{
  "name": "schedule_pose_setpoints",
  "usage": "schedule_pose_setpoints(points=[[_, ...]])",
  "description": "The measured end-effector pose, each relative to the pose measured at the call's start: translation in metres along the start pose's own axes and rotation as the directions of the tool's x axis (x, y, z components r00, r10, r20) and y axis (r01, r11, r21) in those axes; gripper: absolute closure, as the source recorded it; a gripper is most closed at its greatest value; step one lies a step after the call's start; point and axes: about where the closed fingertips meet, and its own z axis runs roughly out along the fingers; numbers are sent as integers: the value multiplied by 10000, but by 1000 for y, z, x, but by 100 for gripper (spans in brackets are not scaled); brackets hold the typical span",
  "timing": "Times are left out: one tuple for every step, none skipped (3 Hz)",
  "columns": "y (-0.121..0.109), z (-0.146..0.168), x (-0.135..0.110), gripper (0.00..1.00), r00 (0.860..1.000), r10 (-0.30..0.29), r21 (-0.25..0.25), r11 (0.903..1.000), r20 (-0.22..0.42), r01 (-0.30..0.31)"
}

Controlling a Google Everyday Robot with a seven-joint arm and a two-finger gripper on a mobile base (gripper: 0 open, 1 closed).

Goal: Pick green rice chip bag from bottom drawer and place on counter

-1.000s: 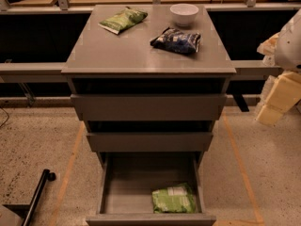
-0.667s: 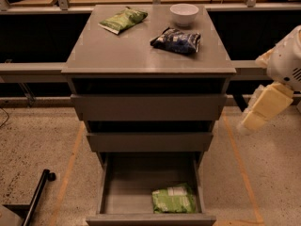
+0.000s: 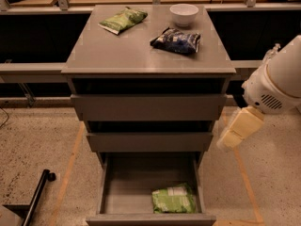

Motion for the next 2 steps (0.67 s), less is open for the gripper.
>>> schedule_pose_setpoints(points=[[3,8,2,0,9990,6,-67,10000,-438,-9],[19,48,1,0,9977,329,-661,9971,-586,-368]])
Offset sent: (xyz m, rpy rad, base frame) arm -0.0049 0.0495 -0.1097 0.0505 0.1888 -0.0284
